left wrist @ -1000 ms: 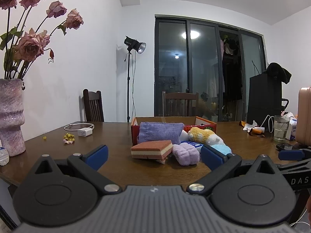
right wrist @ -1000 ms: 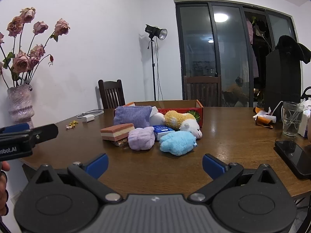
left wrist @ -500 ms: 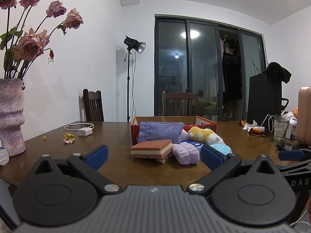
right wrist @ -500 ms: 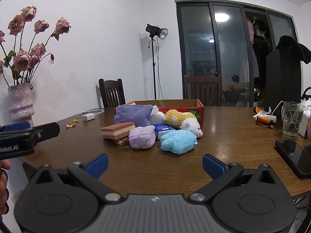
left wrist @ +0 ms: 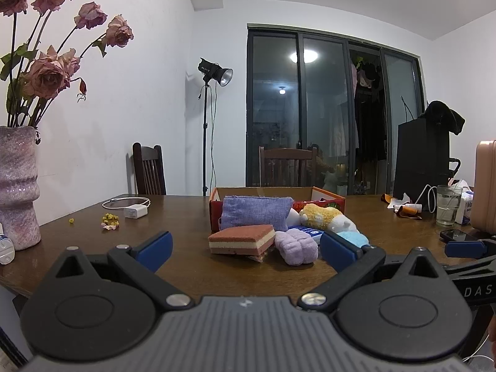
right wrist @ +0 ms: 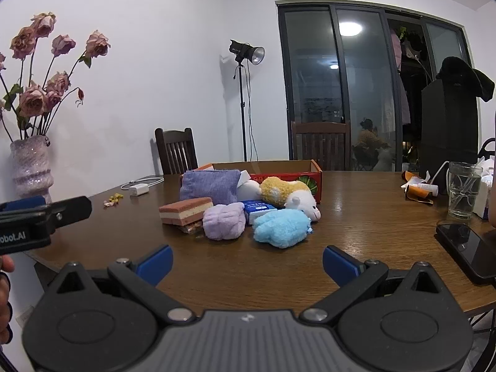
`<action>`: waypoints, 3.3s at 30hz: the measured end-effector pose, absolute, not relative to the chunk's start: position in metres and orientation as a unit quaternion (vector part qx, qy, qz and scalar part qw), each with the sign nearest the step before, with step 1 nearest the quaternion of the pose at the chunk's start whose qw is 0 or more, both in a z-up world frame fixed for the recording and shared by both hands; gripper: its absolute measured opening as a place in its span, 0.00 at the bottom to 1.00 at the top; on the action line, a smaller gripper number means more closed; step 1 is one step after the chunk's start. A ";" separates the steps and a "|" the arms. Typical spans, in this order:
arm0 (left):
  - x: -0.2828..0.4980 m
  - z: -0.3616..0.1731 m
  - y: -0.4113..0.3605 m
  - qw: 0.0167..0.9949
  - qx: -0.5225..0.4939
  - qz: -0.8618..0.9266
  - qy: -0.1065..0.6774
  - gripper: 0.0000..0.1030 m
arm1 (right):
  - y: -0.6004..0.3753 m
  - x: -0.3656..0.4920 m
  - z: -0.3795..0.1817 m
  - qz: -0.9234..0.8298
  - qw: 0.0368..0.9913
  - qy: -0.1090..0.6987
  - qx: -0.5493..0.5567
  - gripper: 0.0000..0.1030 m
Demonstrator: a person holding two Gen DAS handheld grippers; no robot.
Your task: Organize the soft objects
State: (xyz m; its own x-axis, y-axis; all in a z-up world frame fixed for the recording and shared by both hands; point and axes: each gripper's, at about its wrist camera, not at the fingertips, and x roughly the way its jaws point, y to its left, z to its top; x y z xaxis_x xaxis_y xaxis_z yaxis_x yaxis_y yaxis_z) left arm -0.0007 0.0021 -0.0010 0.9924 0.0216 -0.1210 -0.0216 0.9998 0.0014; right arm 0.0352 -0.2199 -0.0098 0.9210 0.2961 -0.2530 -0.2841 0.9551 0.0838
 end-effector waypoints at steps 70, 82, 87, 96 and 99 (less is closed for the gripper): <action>0.283 -0.008 0.131 0.948 -0.139 -0.098 0.269 0.67 | -0.127 0.233 -0.015 0.289 0.928 0.215 0.092 0.47; 0.244 -0.002 0.145 0.928 -0.213 -0.162 0.260 0.40 | -0.126 0.252 -0.012 0.300 0.911 0.228 0.164 0.36; 0.174 0.015 0.118 0.938 -0.194 -0.169 0.232 0.41 | -0.150 0.201 0.016 0.330 0.914 0.195 0.132 0.36; 0.118 -0.025 0.041 0.923 -0.174 -0.210 0.271 0.47 | -0.218 0.145 -0.016 0.277 0.924 0.235 0.122 0.41; 0.111 -0.027 0.032 0.928 -0.154 -0.196 0.276 0.50 | -0.231 0.147 -0.039 0.249 0.921 0.264 0.144 0.43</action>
